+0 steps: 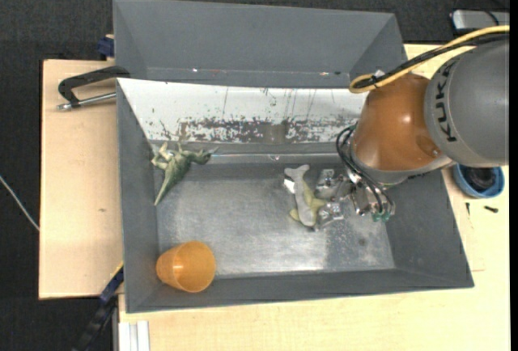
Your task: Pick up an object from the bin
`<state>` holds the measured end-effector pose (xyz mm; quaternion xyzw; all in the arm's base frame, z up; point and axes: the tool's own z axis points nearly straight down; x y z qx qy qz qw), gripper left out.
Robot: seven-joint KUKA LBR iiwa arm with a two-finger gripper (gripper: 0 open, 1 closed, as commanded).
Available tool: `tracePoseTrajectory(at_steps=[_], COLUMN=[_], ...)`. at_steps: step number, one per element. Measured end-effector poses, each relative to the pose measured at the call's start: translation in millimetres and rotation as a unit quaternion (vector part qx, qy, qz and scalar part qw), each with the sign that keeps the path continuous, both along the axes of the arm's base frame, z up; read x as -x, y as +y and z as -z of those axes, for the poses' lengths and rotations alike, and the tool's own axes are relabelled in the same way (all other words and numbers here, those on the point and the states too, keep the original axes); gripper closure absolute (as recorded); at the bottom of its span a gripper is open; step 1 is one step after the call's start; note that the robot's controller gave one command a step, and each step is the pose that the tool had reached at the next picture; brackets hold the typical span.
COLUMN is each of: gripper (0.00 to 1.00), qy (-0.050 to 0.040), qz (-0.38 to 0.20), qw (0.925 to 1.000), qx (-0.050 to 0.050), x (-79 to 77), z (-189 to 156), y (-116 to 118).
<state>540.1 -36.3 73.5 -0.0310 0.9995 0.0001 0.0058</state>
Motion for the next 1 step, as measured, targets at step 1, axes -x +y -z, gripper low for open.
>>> tracePoseTrajectory(at_steps=[1], gripper=[1.00], qy=[-0.0023], qz=[0.027], qw=[0.9996], qx=[0.000], x=[-1.4], z=[-215.0], y=[19.1])
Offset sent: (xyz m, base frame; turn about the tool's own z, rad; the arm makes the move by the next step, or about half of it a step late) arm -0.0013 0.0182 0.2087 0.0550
